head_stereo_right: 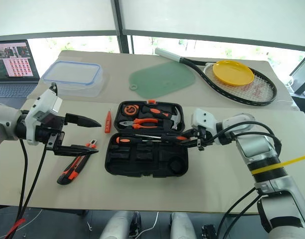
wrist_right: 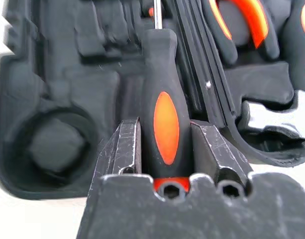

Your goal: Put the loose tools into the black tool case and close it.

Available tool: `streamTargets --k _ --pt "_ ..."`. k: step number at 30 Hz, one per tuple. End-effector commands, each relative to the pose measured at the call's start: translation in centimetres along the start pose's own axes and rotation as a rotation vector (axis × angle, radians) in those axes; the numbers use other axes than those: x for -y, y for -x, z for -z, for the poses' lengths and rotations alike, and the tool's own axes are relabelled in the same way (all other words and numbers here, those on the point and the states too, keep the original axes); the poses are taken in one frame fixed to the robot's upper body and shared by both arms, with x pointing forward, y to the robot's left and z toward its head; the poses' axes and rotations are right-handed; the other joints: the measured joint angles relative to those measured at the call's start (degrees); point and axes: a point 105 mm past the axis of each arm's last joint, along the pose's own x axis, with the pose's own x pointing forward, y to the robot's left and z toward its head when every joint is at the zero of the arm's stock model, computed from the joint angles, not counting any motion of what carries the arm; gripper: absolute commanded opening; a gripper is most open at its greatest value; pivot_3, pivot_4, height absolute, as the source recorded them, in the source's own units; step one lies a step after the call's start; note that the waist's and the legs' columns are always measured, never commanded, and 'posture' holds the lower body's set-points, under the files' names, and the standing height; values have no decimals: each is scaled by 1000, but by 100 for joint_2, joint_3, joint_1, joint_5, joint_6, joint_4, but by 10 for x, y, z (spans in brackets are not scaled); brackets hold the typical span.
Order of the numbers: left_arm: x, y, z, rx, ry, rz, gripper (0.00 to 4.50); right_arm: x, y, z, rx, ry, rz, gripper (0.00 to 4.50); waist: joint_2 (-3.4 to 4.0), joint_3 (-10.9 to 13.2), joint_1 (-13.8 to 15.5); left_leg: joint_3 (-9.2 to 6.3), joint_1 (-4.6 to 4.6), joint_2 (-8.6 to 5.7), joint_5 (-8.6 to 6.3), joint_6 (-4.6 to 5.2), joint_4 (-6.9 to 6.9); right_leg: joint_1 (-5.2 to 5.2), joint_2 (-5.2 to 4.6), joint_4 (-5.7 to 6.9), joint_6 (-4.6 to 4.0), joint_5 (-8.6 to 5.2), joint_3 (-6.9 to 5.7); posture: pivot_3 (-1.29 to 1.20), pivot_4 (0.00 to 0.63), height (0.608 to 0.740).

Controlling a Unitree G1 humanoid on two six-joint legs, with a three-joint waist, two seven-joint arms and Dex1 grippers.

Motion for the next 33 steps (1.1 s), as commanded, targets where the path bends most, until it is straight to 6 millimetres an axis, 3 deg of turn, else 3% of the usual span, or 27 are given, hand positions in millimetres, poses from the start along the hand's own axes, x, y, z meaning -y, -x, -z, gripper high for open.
streamTargets --k 1,9,18,27,31,33 --pt "2 5 -9 8 -45 -25 4500 4 -4 -11 13 74 -20 1023 0 0 -17 0 1 0 1 -1 0 0 1 1 0 0 0 0 150 738" --pt "-3 2 -8 16 -42 -39 4500 -2 -24 -17 12 102 -74 1023 1 0 -76 -1 2 2 5 -10 -3 -2 7 6 -2 0 1 0 150 738" --pt "-6 3 -11 17 -51 -43 4500 -18 -24 -18 7 99 -108 1023 2 1 -69 -2 2 3 5 -11 -3 -1 6 9 -2 0 -1 0 150 738" --pt "-8 -1 -12 21 -61 -32 4500 -8 -31 -4 -44 -11 -31 1023 2 1 -73 -1 4 1 6 -13 -3 0 7 8 -3 0 0 0 150 738" --pt "-8 -1 -13 22 -65 -31 4500 -16 -26 -3 -44 6 -76 1023 2 1 -62 -1 5 2 6 -13 -2 3 8 8 -3 0 -1 0 150 738" --pt "-9 -1 -12 22 -66 -33 4500 -18 -25 -13 2 6 -90 2024 2 1 -48 -2 5 2 6 -13 -2 3 7 8 -3 0 -1 0 150 738"
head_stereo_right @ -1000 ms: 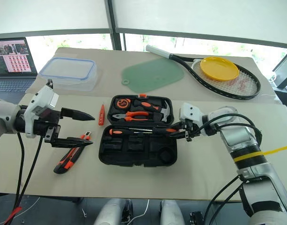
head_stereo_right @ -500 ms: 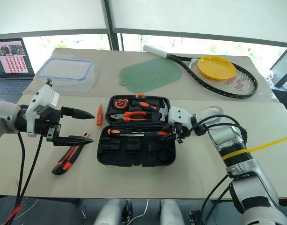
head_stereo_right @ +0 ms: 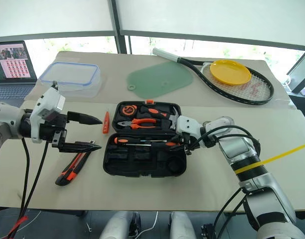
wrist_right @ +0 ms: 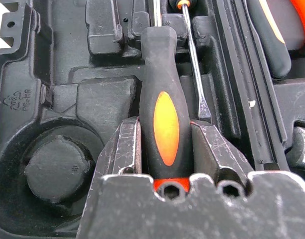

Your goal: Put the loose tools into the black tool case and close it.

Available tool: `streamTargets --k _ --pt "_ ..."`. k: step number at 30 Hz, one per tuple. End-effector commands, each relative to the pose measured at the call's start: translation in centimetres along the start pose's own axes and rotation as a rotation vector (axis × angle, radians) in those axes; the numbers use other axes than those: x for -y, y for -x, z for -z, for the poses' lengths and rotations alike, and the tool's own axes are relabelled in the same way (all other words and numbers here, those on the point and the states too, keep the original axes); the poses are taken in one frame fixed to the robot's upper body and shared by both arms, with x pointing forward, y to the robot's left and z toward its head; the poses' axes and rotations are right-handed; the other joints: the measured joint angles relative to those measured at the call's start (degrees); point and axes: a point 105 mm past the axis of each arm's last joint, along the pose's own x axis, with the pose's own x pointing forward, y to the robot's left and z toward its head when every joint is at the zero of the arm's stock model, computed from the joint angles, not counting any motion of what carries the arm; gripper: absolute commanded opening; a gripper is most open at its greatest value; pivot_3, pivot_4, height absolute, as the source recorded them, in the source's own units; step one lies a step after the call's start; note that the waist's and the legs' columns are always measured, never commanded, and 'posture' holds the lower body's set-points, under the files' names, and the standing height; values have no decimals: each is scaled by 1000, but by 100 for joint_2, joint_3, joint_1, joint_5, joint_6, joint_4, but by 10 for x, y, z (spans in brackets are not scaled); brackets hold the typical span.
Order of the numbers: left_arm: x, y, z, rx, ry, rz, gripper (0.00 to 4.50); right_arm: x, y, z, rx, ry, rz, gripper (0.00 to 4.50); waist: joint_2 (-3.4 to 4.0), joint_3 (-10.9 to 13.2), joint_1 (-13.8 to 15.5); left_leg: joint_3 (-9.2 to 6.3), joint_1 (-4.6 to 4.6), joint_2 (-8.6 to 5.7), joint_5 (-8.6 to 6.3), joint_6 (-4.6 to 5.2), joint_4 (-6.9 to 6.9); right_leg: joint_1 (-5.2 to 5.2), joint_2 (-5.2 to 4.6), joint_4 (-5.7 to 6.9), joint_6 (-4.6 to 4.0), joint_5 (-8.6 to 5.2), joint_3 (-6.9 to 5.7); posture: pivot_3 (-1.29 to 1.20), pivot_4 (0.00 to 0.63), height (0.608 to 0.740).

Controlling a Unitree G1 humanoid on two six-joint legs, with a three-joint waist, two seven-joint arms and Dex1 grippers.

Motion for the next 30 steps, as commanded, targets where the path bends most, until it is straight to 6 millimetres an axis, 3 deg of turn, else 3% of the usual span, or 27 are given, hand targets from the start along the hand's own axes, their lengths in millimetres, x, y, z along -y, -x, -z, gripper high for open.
streamTargets --k 1,5,9,11,12,21,30 --pt "-1 4 -9 12 -55 -15 4500 -6 7 -12 59 -12 -30 2304 0 0 9 -1 0 1 0 0 0 0 0 0 0 0 0 0 150 738" --pt "-2 4 -9 11 -56 -18 4500 -2 8 -37 143 9 -19 3676 0 0 -5 -1 -1 1 0 0 -1 -2 1 0 0 0 0 0 150 738" --pt "-2 3 -9 13 -57 -19 4500 7 2 -46 182 -14 26 3838 0 0 -26 -1 -1 1 2 -3 -1 -4 6 1 -3 2 1 0 150 738" --pt "-2 3 -8 13 -56 -18 4500 11 -2 -45 180 -22 43 3280 0 0 -31 -1 -1 2 2 -3 -1 -4 6 2 -4 2 1 0 150 738" --pt "-2 3 -8 12 -56 -18 4500 12 -4 -43 176 -31 50 3210 0 0 -28 -1 -1 1 2 -3 -1 -4 6 2 -4 2 1 0 150 738" --pt "-2 3 -7 9 -51 -23 4500 8 -21 -31 158 -68 35 16 0 0 -26 0 -2 1 2 -4 -1 -3 6 3 -4 2 0 0 150 738" --pt "-4 2 -7 9 -51 -27 4500 -5 -40 -11 41 -24 -10 16 0 0 -53 0 1 2 2 -4 -3 -1 7 3 -4 2 0 0 150 738"
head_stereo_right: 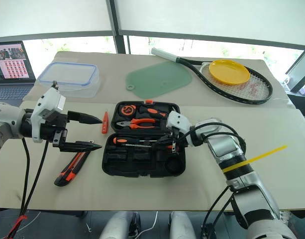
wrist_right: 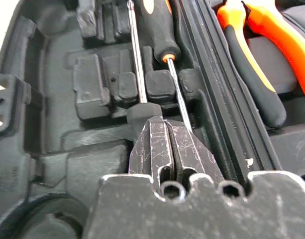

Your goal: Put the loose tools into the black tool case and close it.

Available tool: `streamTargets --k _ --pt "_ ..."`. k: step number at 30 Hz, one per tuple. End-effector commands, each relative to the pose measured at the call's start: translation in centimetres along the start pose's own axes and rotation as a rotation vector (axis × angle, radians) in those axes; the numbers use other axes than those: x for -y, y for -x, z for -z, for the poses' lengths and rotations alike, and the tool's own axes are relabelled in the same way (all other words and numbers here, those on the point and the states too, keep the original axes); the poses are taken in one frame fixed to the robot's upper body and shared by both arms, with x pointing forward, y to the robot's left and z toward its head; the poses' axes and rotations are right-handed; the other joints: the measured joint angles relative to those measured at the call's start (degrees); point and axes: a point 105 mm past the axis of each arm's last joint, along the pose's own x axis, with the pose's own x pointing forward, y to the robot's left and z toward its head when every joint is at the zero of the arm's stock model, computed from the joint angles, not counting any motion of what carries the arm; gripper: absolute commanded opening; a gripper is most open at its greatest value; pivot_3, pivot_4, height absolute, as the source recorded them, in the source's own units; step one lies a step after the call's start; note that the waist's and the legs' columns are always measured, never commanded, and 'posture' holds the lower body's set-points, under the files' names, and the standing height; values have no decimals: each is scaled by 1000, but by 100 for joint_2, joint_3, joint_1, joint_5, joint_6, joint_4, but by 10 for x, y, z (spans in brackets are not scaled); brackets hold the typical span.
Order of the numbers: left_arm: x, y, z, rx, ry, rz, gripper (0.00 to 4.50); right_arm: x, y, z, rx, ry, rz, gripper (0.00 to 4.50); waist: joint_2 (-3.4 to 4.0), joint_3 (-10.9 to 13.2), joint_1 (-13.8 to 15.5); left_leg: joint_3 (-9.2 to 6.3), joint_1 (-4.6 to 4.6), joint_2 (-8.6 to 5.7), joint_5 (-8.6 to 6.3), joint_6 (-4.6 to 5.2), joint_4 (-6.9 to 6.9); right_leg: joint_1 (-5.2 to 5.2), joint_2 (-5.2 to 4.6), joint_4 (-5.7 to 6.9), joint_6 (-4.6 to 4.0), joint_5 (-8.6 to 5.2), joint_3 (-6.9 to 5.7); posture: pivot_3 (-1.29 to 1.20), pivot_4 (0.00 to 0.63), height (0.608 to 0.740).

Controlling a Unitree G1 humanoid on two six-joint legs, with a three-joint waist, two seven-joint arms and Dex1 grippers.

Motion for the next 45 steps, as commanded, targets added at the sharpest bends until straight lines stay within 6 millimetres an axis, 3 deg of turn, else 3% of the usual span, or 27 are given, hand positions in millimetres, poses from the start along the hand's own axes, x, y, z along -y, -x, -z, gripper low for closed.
streamTargets --k 1,5,10,14,17,21,24,28,31,33,36,42,45 --pt "-2 2 -8 9 -48 -14 4500 -14 -9 14 -73 28 -63 16 0 0 -2 0 2 0 0 0 -1 1 0 0 0 0 0 0 150 738" --pt "-5 1 -8 13 -49 -19 4500 -18 -11 21 -118 71 -71 16 0 0 0 0 4 0 0 0 -1 4 0 0 0 0 0 0 150 738" --pt "-6 -1 -7 14 -49 -21 4500 -22 -11 15 -105 102 -87 16 0 0 8 0 10 0 -1 -1 -4 10 0 -1 0 0 0 0 150 738" --pt "-9 -1 -3 12 -33 -41 4500 -11 -6 -9 -23 129 -33 16 0 0 -5 1 10 0 -1 -2 -4 9 1 0 0 0 0 0 150 738" --pt "-12 2 4 8 -4 -89 4500 -3 11 -36 86 109 4 16 0 0 -23 0 9 2 0 -3 -8 6 3 0 -1 0 2 0 150 738" --pt "-18 19 20 9 72 -274 4500 -5 49 -68 220 66 16 1107 7 5 -26 1 4 8 1 -4 -14 -2 1 10 -2 0 7 0 150 738" --pt "-1 57 58 -47 221 -483 4500 -25 87 -87 330 30 -26 2152 8 6 -54 -2 -1 15 -1 -2 -21 -4 -3 7 -3 2 3 0 150 738" --pt "27 94 90 -117 342 -671 4500 -48 102 -87 339 5 -70 3631 1 6 -37 -3 7 23 -11 -11 -41 -3 -7 -5 -8 -1 -12 0 150 738" --pt "46 116 111 -172 424 -787 4500 -60 107 -81 323 -11 -79 4481 1 6 4 -4 19 20 -35 4 -41 5 -20 -26 -16 -8 -15 0 150 738" --pt "50 118 115 -186 446 -801 4500 -63 108 -79 325 -27 -75 4481 2 7 45 -2 31 7 -51 31 -41 10 -43 -17 -20 -13 -20 0 150 738" --pt "46 112 112 -188 454 -784 4500 -62 108 -78 326 -34 -46 4481 2 7 111 -3 39 4 -53 4 -38 9 -53 -10 -52 -21 -25 0 150 738" --pt "-3 84 96 -201 524 -800 4500 -58 109 -75 315 -37 26 4481 -2 4 169 -10 62 2 -48 -23 -39 16 -53 -5 -70 -13 -34 0 150 738" --pt "-33 64 84 -214 628 -816 4500 -60 110 -72 311 -36 71 4481 -6 5 195 -9 54 -8 -15 30 -40 25 -44 5 -24 13 -24 0 150 738"
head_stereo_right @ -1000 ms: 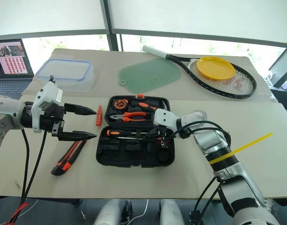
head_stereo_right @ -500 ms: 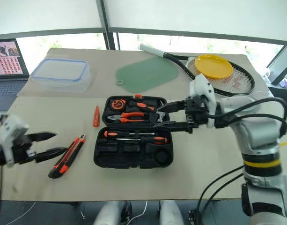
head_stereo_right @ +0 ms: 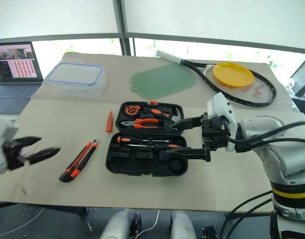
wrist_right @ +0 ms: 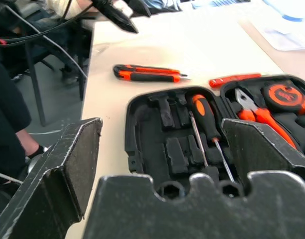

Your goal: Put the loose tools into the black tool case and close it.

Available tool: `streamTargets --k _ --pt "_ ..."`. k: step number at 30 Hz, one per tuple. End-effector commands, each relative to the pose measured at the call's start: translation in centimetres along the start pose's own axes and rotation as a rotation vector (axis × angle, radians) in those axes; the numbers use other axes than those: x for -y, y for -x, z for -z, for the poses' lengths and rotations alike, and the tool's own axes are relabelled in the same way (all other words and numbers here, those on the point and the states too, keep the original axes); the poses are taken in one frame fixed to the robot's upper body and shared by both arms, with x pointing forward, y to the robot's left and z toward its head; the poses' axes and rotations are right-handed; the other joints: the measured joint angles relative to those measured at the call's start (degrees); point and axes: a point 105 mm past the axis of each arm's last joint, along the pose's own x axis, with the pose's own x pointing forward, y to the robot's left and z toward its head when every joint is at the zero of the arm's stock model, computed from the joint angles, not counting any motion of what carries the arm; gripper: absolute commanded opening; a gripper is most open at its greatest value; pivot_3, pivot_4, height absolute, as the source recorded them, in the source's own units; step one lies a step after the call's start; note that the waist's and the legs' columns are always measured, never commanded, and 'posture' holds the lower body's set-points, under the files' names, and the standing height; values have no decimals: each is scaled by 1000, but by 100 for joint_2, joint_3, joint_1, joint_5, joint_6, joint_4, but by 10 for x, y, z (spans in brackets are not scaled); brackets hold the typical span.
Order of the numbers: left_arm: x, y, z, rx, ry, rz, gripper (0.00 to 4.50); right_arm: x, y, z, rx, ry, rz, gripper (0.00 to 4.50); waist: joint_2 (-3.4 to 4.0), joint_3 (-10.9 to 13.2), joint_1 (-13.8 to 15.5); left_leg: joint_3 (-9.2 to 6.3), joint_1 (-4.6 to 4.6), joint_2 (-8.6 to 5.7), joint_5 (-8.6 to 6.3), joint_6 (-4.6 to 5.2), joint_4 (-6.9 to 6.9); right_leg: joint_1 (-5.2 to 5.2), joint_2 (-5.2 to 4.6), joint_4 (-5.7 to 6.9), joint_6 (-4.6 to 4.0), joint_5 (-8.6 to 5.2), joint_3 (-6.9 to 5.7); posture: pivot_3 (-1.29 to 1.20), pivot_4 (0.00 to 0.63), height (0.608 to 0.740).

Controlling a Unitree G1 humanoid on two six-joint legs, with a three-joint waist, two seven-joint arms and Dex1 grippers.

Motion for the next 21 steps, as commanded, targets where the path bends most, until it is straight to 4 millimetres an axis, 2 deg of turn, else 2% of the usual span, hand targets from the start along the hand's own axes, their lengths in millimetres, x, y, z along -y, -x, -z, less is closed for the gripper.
streamTargets --k 1,5,10,17,21 --pt "2 -25 -14 -98 107 -35 4500 -4 4 -10 23 66 44 4481 -5 0 5 -4 -6 -1 4 -1 2 0 7 2 2 0 -1 0 150 738" --pt "10 -70 -39 -191 182 -52 4500 -10 5 -8 34 66 94 4481 -9 0 -34 -1 -19 -14 20 -25 3 -3 18 -4 8 4 7 0 150 738" --pt "17 -106 -51 -271 217 -64 4500 -16 3 -5 45 63 132 4481 -17 3 -101 -1 -26 -12 7 -3 5 -11 30 -8 14 5 23 0 150 738" --pt "18 -137 -62 -305 241 -85 4500 -21 5 -6 70 46 186 4481 -22 6 -79 1 -29 -9 7 -2 5 -15 31 -11 15 4 22 0 150 738" --pt "30 -154 -64 -326 262 -45 4500 -23 7 -8 82 41 214 4481 -24 8 -55 2 -30 -7 5 1 6 -14 27 -12 15 4 20 0 150 738"
